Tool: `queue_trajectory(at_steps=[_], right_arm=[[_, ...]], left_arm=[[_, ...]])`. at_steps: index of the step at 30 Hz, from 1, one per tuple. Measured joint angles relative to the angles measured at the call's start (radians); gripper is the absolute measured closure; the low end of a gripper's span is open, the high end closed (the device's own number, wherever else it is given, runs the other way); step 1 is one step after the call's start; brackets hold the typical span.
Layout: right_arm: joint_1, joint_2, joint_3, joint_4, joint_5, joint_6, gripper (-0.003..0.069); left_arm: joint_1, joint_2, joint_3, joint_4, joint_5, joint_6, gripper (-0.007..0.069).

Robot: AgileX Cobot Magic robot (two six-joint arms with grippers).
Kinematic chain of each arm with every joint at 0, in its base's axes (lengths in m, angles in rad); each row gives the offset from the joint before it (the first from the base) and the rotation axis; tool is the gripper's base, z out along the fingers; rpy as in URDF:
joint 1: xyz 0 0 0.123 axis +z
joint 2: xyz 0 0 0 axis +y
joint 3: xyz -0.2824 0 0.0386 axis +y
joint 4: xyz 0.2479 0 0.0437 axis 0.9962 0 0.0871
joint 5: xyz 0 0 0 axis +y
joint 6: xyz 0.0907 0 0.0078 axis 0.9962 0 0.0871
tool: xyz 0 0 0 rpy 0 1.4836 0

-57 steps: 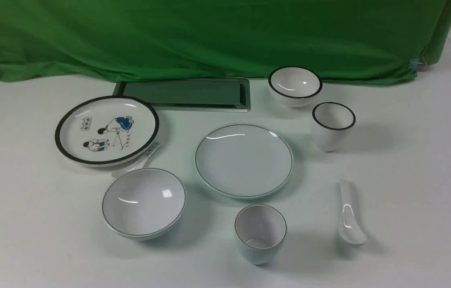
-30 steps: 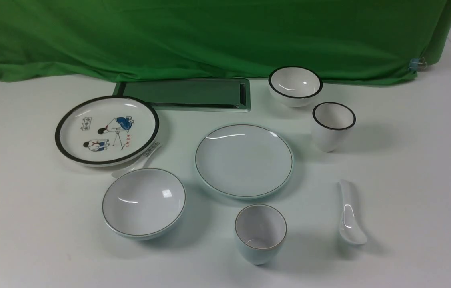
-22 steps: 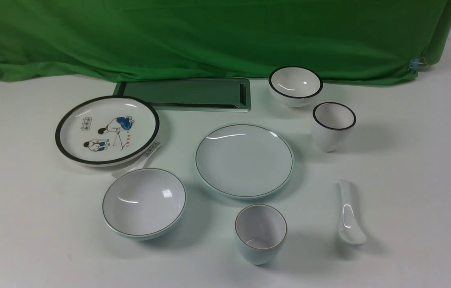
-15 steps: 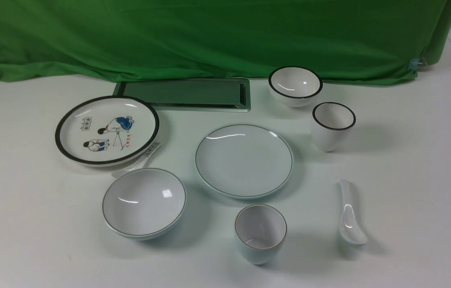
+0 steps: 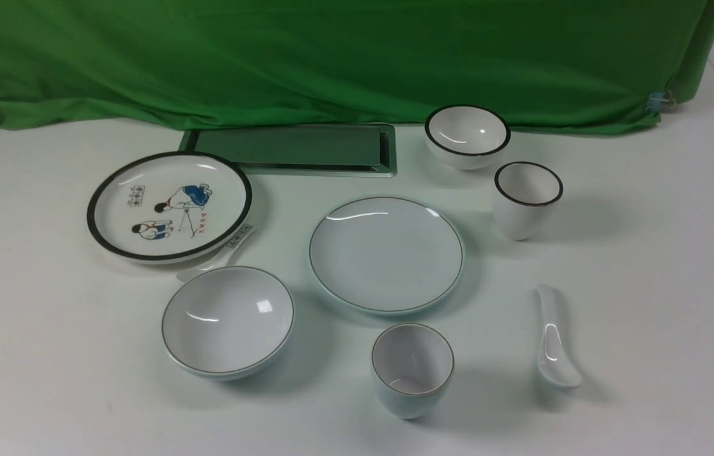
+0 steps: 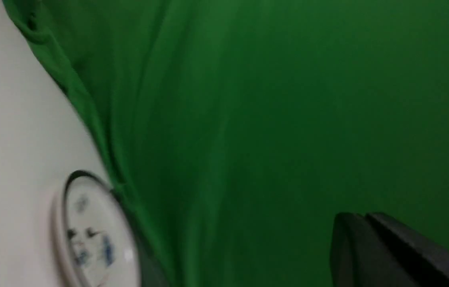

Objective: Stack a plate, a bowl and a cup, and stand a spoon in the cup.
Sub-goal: Use the left arm to grab a blue rice bowl

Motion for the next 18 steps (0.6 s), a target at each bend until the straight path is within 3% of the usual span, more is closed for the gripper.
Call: queue_trajectory(at_steps=[2,6,10,15,18], right_arm=[[0.0,0.0,0.0,0.01,-0.016,0.093,0.0417],[0.0,0.0,0.0,0.013,-0.009,0.081,0.0417],[0.0,0.0,0.0,0.014,-0.022,0.055,0.0417],[0.0,0.0,0.0,0.015,-0.018,-0.093,0.0423],[0.0,0.0,-0.012,0.015,0.025,-0.154,0.0462]], left_arm=[[0.0,0.0,0.0,0.01,-0.065,-0.003,0.0653],[0.0,0.0,0.0,0.106,-0.085,-0.007,0.0653],[0.0,0.0,0.0,0.142,-0.064,-0.096,0.0653],[0.0,0.0,0.0,0.17,-0.061,-0.154,0.0653],[0.0,0.0,-0.018,0.272,-0.009,-0.192,0.0653]])
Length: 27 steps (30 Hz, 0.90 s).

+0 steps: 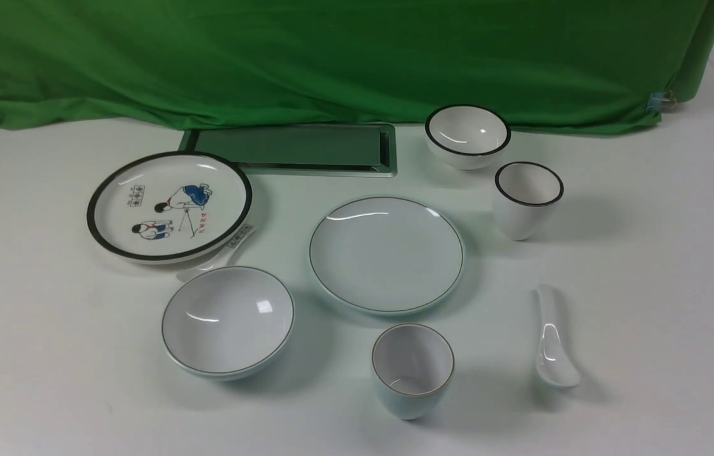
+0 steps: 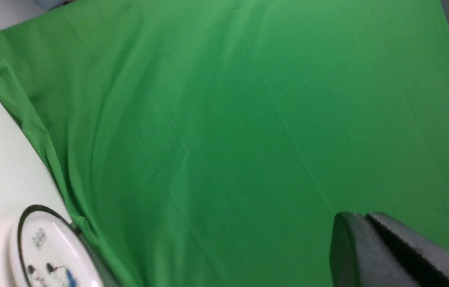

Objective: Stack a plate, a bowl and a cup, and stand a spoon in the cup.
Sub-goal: Use the left arm to grab a blue rice bowl

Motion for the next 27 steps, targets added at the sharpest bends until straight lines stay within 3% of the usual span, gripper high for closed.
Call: queue_trajectory(at_steps=[2,6,7,8,11,15,18,24,27], right_arm=[[0.0,0.034,-0.083,0.0,0.079,-0.139,0.0569],[0.0,0.162,-0.237,0.001,0.154,-0.37,0.0641],[0.0,0.241,-0.297,0.001,0.178,-0.447,0.0645],[0.0,0.253,-0.318,0.001,0.186,-0.471,0.0645],[0.0,0.489,-0.511,0.001,0.321,-0.632,0.0647],[0.036,0.727,-0.694,0.018,0.532,-0.699,0.0647],[0.14,0.858,-0.781,0.027,0.658,-0.754,0.0647],[0.345,0.977,-0.834,0.023,0.757,-0.812,0.0645],[0.407,1.023,-0.837,0.014,0.769,-0.813,0.0644]], left_arm=[[0.0,-0.001,-0.116,0.251,0.194,-0.035,0.0653],[0.0,0.105,-0.342,0.448,0.515,0.026,0.0653],[0.0,0.174,-0.412,0.458,0.641,0.107,0.0653],[0.0,0.186,-0.434,0.456,0.658,0.141,0.0653],[0.0,0.44,-0.616,0.379,0.945,0.494,0.0653],[0.0,0.736,-0.783,0.333,1.194,0.662,0.0653],[-0.03,0.893,-0.841,0.319,1.264,0.698,0.0643],[-0.167,1.119,-0.877,0.33,1.193,0.732,0.0551],[-0.208,1.246,-0.881,0.333,1.077,0.69,0.0407]])
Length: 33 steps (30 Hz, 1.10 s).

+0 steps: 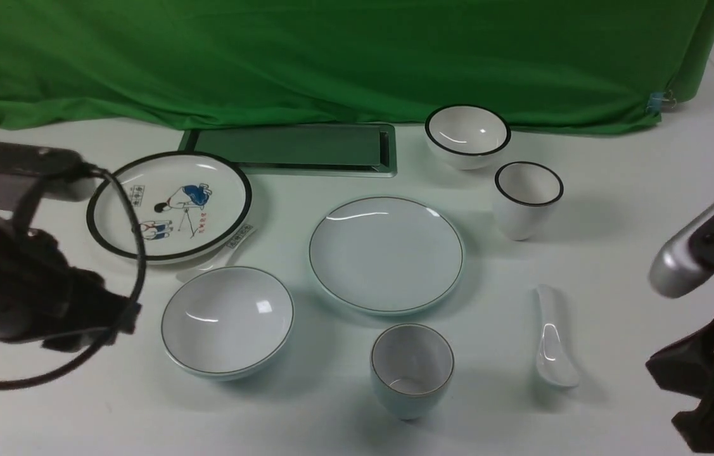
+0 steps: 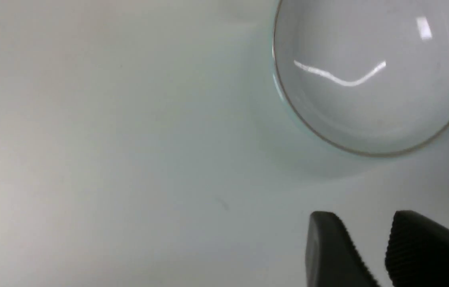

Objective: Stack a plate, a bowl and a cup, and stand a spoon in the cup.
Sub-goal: Use the left arm to grab a blue rice bowl

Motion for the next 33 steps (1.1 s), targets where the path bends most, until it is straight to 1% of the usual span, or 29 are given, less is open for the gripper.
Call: queue_trajectory(at_steps=[1,2,4,8,10,12,13,15,16,17,18,19,20,22,24,25,26,28,29,30,32,33], right_arm=[[0.001,0.0,0.0,0.0,0.0,0.0,0.0644],[0.006,0.009,0.0,-0.002,-0.002,0.0,0.0642],[0.006,0.014,0.0,-0.008,-0.014,0.0,0.064],[0.01,0.014,0.0,-0.011,-0.04,0.0,0.0639],[0.01,0.017,0.0,-0.011,-0.059,0.0,0.0634],[0.01,0.02,0.0,-0.011,-0.085,0.0,0.0631],[0.01,0.021,0.0,-0.011,-0.098,0.0,0.063],[0.01,0.023,0.0,-0.011,-0.122,0.003,0.0629],[0.01,0.026,0.0,-0.011,-0.129,0.003,0.0629],[0.011,0.03,0.0,-0.011,-0.134,0.003,0.0629],[0.011,0.041,0.0,-0.011,-0.14,0.003,0.0627],[0.011,0.042,0.0,-0.011,-0.14,0.003,0.0627],[0.011,0.06,-0.002,-0.011,-0.141,0.003,0.0626],[0.011,0.084,-0.012,-0.011,-0.138,0.003,0.0624],[0.011,0.113,-0.032,-0.011,-0.124,0.003,0.0622],[0.011,0.116,-0.032,-0.011,-0.122,0.003,0.0622],[0.011,0.138,-0.057,-0.011,-0.102,0.003,0.0622],[0.011,0.163,-0.091,-0.011,-0.083,0.003,0.0622],[0.011,0.165,-0.095,-0.011,-0.081,0.003,0.0622],[0.011,0.183,-0.124,-0.011,-0.074,0.003,0.062],[0.011,0.192,-0.141,-0.011,-0.073,0.003,0.062],[0.011,0.203,-0.158,-0.011,-0.072,0.003,0.0618]], left_arm=[[-0.001,0.007,0.0,-0.001,0.0,-0.005,0.0398],[-0.001,0.056,0.0,-0.008,-0.053,-0.032,0.033],[0.0,0.131,0.0,-0.012,-0.137,-0.057,0.0228],[0.003,0.248,0.0,-0.017,-0.226,-0.064,0.0111],[0.004,0.305,-0.001,-0.035,-0.275,-0.066,0.0088],[0.005,0.35,-0.001,-0.052,-0.317,-0.066,0.0095],[0.005,0.372,-0.001,-0.057,-0.334,-0.066,0.0114],[0.005,0.409,-0.001,-0.06,-0.354,-0.066,0.0191],[0.005,0.423,-0.001,-0.061,-0.357,-0.066,0.025],[0.005,0.43,-0.001,-0.061,-0.362,-0.066,0.0291],[0.005,0.44,-0.001,-0.065,-0.371,-0.066,0.0396],[0.005,0.441,-0.002,-0.065,-0.373,-0.066,0.0428],[0.005,0.441,-0.01,-0.071,-0.377,-0.061,0.0529],[0.005,0.43,-0.037,-0.085,-0.359,-0.036,0.0596],[-0.005,0.412,-0.083,-0.086,-0.292,0.002,0.063],[-0.006,0.41,-0.088,-0.083,-0.284,0.002,0.0631],[-0.02,0.398,-0.142,-0.086,-0.228,0.036,0.0634],[-0.047,0.389,-0.222,-0.112,-0.186,0.072,0.0634],[-0.051,0.389,-0.222,-0.115,-0.185,0.075,0.0634],[-0.084,0.401,-0.316,-0.164,-0.169,0.111,0.0634],[-0.108,0.416,-0.366,-0.196,-0.159,0.129,0.0634],[-0.135,0.451,-0.444,-0.225,-0.149,0.141,0.0634]])
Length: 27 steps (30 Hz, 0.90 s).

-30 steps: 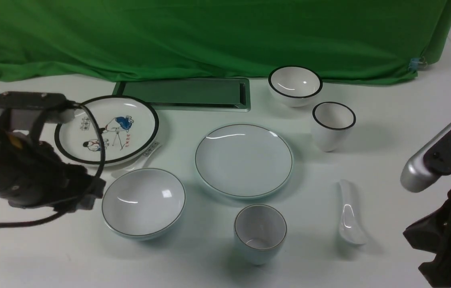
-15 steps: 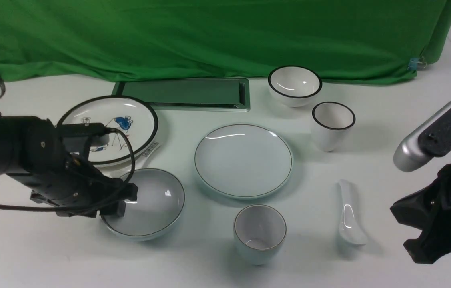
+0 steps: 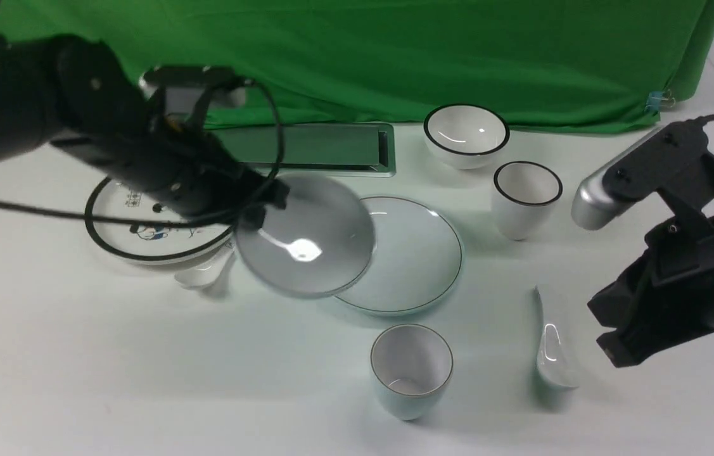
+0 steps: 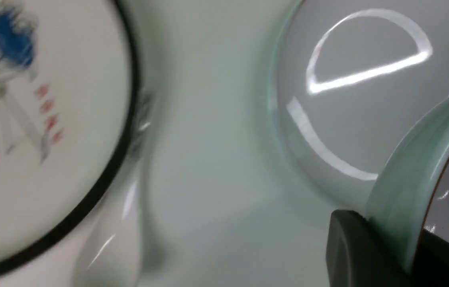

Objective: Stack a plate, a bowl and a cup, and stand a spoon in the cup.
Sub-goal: Use the left arm to grab a blue rice bowl, then use the left arm to put the blue rice bowl into the blue large plate in the middle

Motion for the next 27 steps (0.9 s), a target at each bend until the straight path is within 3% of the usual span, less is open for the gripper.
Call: queue_trajectory(at_steps=[9,12,15,18,19,21,22,27], right_arm=[[0.0,0.048,-0.02,0.001,0.01,0.002,0.0592],[0.0,0.072,-0.022,0.012,0.014,0.012,0.051],[0.0,0.119,-0.045,0.04,0.039,0.022,0.034],[0.0,0.166,-0.085,0.067,0.061,0.026,0.0222],[0.0,0.166,-0.088,0.067,0.061,0.026,0.0215],[0.008,0.216,-0.138,0.08,0.071,0.023,0.0154],[0.011,0.22,-0.142,0.08,0.071,0.023,0.0149],[0.078,0.34,-0.238,0.081,0.079,0.002,0.0127]], left_arm=[[-0.066,0.347,-0.33,-0.06,0.081,0.012,0.0634],[-0.066,0.442,-0.42,-0.052,0.121,0.005,0.0634],[-0.066,0.496,-0.473,-0.043,0.131,-0.007,0.0628],[-0.066,0.511,-0.481,-0.041,0.133,-0.013,0.0608],[-0.066,0.512,-0.481,-0.042,0.133,-0.013,0.0606],[-0.066,0.516,-0.483,-0.032,0.132,-0.018,0.0561],[-0.066,0.516,-0.483,-0.03,0.132,-0.018,0.0557],[-0.066,0.513,-0.504,0.039,0.171,-0.03,0.038]])
